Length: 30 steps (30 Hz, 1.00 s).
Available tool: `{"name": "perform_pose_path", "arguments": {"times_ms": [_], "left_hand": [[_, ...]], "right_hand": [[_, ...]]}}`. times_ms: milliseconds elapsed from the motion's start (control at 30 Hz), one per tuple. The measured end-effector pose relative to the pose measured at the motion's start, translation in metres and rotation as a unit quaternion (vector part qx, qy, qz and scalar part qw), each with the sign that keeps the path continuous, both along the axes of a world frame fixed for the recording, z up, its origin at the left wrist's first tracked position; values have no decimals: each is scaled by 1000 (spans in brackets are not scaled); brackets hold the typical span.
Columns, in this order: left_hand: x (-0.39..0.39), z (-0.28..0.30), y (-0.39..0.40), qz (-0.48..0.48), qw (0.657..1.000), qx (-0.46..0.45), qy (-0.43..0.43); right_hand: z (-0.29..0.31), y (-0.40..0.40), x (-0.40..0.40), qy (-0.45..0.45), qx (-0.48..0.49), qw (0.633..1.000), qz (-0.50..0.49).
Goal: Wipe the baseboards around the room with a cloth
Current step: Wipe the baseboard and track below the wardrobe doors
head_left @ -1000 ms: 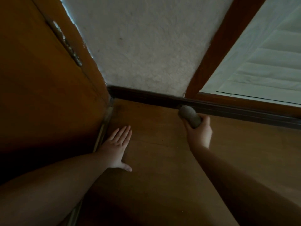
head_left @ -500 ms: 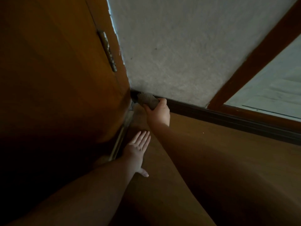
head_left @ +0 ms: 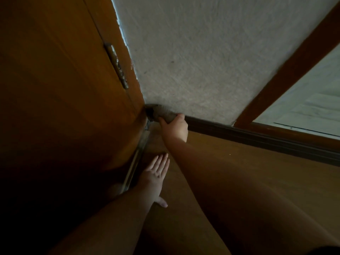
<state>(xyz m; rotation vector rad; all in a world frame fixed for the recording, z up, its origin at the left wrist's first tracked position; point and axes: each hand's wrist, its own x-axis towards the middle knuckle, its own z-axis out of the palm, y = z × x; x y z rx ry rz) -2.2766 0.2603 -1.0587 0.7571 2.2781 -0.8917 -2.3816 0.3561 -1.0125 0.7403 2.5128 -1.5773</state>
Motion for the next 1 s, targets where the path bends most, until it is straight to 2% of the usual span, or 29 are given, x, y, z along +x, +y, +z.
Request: {"name": "perform_pose_path", "arguments": {"times_ms": [33,133,333,500,700,833,1000], "left_hand": [[-5,-1,-3,26,998,39,-40],[-6,-9,-15,7,989,140,-41],[-20,-10,6,-81,973,198,-84],[-27,-15,65,-97,969,214,-72],[-13,-18,119,-6,972,209,-109],[-13,-18,136,19,977,178,-114],[-13,-12,142,19,982,150,-118]], "right_hand": [[-2,9,6,0,0,1000,-17],[-8,55,30,6,24,997,-68],[-8,171,81,-2,87,986,-143],[-7,233,107,-18,116,973,-197],[-3,289,135,-28,98,949,-300],[-12,292,163,-47,143,953,-262],[-32,244,162,-40,70,976,-201]]}}
